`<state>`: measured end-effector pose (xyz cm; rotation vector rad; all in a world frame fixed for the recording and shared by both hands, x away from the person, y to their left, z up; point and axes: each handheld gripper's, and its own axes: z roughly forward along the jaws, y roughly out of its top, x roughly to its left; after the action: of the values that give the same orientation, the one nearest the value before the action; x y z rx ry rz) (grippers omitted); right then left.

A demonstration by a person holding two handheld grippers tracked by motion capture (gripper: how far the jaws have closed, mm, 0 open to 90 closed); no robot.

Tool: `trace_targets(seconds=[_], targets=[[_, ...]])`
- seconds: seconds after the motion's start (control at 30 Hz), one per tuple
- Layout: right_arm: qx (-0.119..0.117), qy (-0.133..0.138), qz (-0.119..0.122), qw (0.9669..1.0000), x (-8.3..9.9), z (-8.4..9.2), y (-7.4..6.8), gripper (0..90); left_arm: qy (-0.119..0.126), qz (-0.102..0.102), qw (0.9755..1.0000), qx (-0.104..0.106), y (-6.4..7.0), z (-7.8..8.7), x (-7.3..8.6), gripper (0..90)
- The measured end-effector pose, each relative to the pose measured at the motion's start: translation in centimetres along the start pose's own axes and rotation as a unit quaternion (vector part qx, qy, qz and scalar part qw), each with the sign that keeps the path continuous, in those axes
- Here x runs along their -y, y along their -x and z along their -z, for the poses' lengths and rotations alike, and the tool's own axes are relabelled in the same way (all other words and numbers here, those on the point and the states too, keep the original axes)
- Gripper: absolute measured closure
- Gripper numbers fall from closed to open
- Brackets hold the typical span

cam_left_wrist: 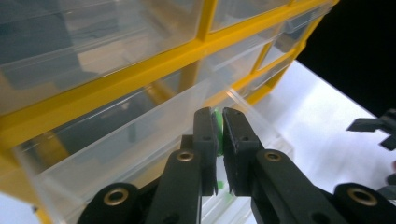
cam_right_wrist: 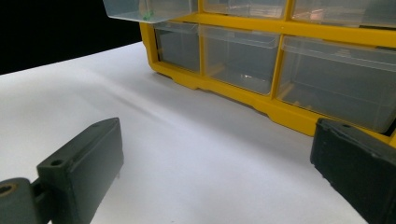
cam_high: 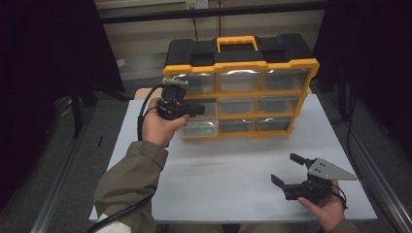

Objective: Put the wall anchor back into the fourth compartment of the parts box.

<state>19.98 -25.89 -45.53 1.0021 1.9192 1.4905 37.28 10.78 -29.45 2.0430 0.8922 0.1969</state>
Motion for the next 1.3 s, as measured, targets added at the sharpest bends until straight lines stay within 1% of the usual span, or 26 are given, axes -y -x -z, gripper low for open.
trace_targets(seconds=[0.03, 0.07, 0.1, 0.13, 0.2, 0.27, 0.33, 0.37, 0.4, 0.5, 0.57, 0.6, 0.67, 0.77, 0.8, 0.83, 0.87, 0.9, 0.97, 1.0, 1.03, 1.1, 1.13, 1.2, 1.27, 1.3], targets=[[0.000, 0.000, 0.000, 1.0000, 0.0, 0.0, 0.0, 2.6, 0.003, 0.001, 1.0000, -0.003, 0.0, -0.1, 0.1, 84.4], [0.000, 0.000, 0.000, 1.0000, 0.0, 0.0, 0.0, 2.5, 0.005, 0.009, 0.9999, -0.005, 0.0, -0.1, 0.2, 84.4], [0.000, 0.000, 0.000, 1.0000, 0.0, 0.0, 0.0, 2.5, -0.003, -0.004, 1.0000, -0.004, -0.2, 0.0, 0.2, 84.3], [0.000, 0.000, 0.000, 1.0000, 0.0, 0.0, 0.0, 2.5, 0.002, 0.002, 1.0000, -0.008, -0.1, -0.1, 0.3, 84.4], [0.001, 0.001, 0.000, 1.0000, 0.0, 0.0, 0.0, 2.5, -0.008, -0.006, 0.9999, -0.011, -0.3, 0.1, 0.3, 84.3], [0.000, 0.000, 0.001, 1.0000, 0.0, 0.0, 0.0, 2.5, -0.006, -0.006, 0.9998, -0.017, -0.3, 0.0, 0.4, 84.3], [0.000, 0.000, 0.000, 1.0000, 0.0, 0.0, 0.0, 2.6, -0.005, 0.000, 0.9998, -0.018, -0.3, 0.0, 0.5, 84.3], [0.000, 0.000, 0.000, 1.0000, 0.0, 0.0, 0.0, 2.6, -0.004, -0.001, 0.9998, -0.019, -0.3, 0.0, 0.5, 84.3], [0.000, 0.000, 0.000, 1.0000, 0.0, 0.0, 0.0, 2.6, -0.011, -0.006, 0.9997, -0.023, -0.3, 0.1, 0.5, 84.2], [0.000, 0.000, 0.000, 1.0000, 0.0, 0.0, 0.0, 2.6, -0.005, 0.000, 0.9997, -0.024, -0.3, 0.0, 0.6, 83.6], [0.000, 0.000, 0.000, 1.0000, 0.0, 0.0, 0.0, 2.6, -0.015, -0.007, 0.9995, -0.028, -0.4, 0.0, 0.6, 82.8], [0.000, 0.000, 0.000, 1.0000, 0.0, 0.0, 0.0, 2.6, -0.012, -0.005, 0.9994, -0.031, -0.4, -0.1, 0.7, 82.2], [0.000, 0.000, 0.000, 1.0000, 0.0, 0.0, 0.0, 2.6, -0.012, -0.007, 0.9995, -0.028, -0.3, -0.1, 0.7, 81.0], [0.000, 0.000, 0.000, 1.0000, 0.0, 0.0, 0.0, 2.6, -0.011, -0.006, 0.9997, -0.022, -0.3, -0.1, 0.6, 76.6], [0.000, 0.000, 0.000, 1.0000, 0.0, 0.0, 0.0, 2.6, -0.003, -0.003, 0.9998, -0.017, -0.2, -0.2, 0.6, 73.8], [0.000, 0.000, 0.000, 1.0000, 0.0, 0.0, 0.0, 2.6, -0.005, -0.009, 0.9998, -0.018, -0.1, -0.1, 0.6, 72.2], [0.000, 0.000, 0.000, 1.0000, 0.0, 0.0, 0.0, 2.6, 0.000, -0.009, 0.9998, -0.019, 0.1, -0.1, 0.5, 70.1], [0.000, 0.000, 0.000, 1.0000, 0.0, 0.0, 0.0, 2.6, 0.001, -0.013, 0.9998, -0.014, 0.1, -0.1, 0.4, 66.6], [0.000, 0.000, 0.000, 1.0000, 0.0, 0.0, 0.0, 2.6, 0.002, -0.011, 0.9999, -0.008, 0.4, -0.1, 0.2, 65.3], [0.000, 0.000, 0.000, 1.0000, 0.0, 0.0, 0.0, 2.6, 0.006, -0.013, 0.9999, -0.006, 0.5, -0.1, 0.2, 63.4], [0.000, 0.000, 0.000, 1.0000, 0.0, 0.0, 0.0, 2.6, 0.013, -0.009, 0.9999, -0.002, 0.8, -0.2, 0.1, 62.1], [0.001, 0.001, 0.000, 1.0000, 0.0, 0.0, -0.1, 2.6, 0.016, -0.013, 0.9998, -0.002, 1.1, -0.2, -0.1, 56.3], [0.000, 0.000, 0.000, 1.0000, 0.0, 0.0, 0.0, 2.6, 0.018, -0.017, 0.9997, 0.004, 1.3, -0.3, -0.2, 54.6], [0.001, 0.001, 0.000, 1.0000, 0.0, 0.0, 0.0, 2.6, 0.019, -0.018, 0.9996, 0.008, 1.6, -0.4, -0.3, 53.8], [0.000, 0.002, 0.000, 1.0000, 0.0, 0.0, -0.1, 2.6, 0.019, -0.020, 0.9995, 0.012, 1.8, -0.5, -0.4, 48.6], [0.000, 0.002, 0.000, 1.0000, 0.0, 0.0, -0.1, 2.6, 0.023, -0.015, 0.9996, 0.012, 2.0, -0.6, -0.4, 45.4]])
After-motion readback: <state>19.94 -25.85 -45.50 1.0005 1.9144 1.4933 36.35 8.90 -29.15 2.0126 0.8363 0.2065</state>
